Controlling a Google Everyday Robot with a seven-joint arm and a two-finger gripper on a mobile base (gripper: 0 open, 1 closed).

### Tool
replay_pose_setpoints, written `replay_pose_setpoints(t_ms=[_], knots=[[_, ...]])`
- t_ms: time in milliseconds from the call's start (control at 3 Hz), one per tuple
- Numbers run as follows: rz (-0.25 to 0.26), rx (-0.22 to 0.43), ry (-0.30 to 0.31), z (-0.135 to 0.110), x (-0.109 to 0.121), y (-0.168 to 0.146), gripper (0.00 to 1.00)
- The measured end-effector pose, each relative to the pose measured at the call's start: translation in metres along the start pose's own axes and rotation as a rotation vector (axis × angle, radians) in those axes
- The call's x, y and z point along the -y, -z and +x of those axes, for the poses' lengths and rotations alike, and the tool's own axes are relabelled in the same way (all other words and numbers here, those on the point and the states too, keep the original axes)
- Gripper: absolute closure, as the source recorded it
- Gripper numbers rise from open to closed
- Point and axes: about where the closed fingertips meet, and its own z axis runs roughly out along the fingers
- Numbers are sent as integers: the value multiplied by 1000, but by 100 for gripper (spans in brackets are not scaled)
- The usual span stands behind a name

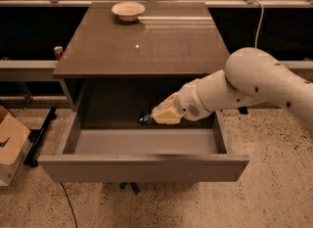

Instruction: Place rxbar blueberry into top drawer

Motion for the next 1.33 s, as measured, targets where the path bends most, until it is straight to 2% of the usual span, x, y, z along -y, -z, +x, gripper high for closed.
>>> replay_pose_setpoints(t_ms=[667, 1000, 1333], knots=[[-76, -17, -9, 22, 25, -84, 100], [-102, -13, -11, 30, 32, -106, 100], [-107, -15, -11, 30, 30, -108, 73]])
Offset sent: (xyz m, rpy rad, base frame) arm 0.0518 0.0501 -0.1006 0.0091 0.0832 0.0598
